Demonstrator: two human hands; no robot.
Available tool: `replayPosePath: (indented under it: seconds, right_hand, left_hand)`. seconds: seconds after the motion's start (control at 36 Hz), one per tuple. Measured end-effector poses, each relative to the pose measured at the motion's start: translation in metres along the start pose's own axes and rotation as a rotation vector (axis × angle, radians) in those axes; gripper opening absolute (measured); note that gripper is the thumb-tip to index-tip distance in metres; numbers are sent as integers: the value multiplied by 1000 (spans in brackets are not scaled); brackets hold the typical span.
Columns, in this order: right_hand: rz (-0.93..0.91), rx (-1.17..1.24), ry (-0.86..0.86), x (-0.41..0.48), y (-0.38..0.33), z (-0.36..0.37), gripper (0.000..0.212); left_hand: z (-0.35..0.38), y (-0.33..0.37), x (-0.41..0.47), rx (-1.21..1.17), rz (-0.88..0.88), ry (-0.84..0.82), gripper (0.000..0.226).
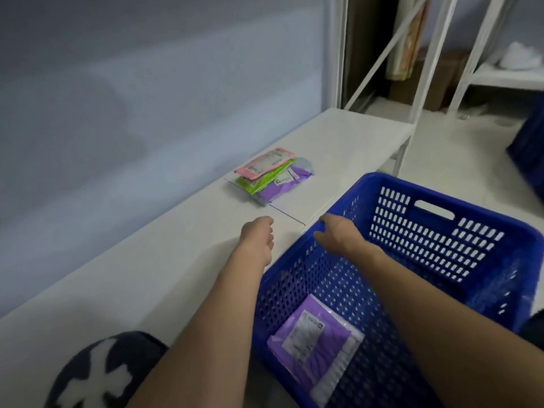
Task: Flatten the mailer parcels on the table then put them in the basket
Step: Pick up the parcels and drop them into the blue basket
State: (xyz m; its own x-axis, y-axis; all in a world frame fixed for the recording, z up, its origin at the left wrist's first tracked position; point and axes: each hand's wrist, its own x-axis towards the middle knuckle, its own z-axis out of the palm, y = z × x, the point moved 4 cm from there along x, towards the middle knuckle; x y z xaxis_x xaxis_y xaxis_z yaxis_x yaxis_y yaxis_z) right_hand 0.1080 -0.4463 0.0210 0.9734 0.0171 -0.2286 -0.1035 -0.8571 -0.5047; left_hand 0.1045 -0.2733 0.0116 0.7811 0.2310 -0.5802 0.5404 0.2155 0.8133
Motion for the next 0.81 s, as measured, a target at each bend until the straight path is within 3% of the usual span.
replayPosePath:
  seconds: [0.19,0.47,0.64,0.81]
  right_hand:
    - [-88,-69,51,10,-36,-18,43]
    - [-140,-94,94,73,-53,-15,41]
    - [-145,-26,173,139,-55,-18,47]
    - [-71,169,259,186,-51,-25,44]
  left_hand:
    - [-16,27,2,-22,47,14,29]
    - [-16,57,48,-12,39,49,13]
    - [-16,69,107,-67,6,152,56]
    - [-14,72,152,-242,-42,182,65]
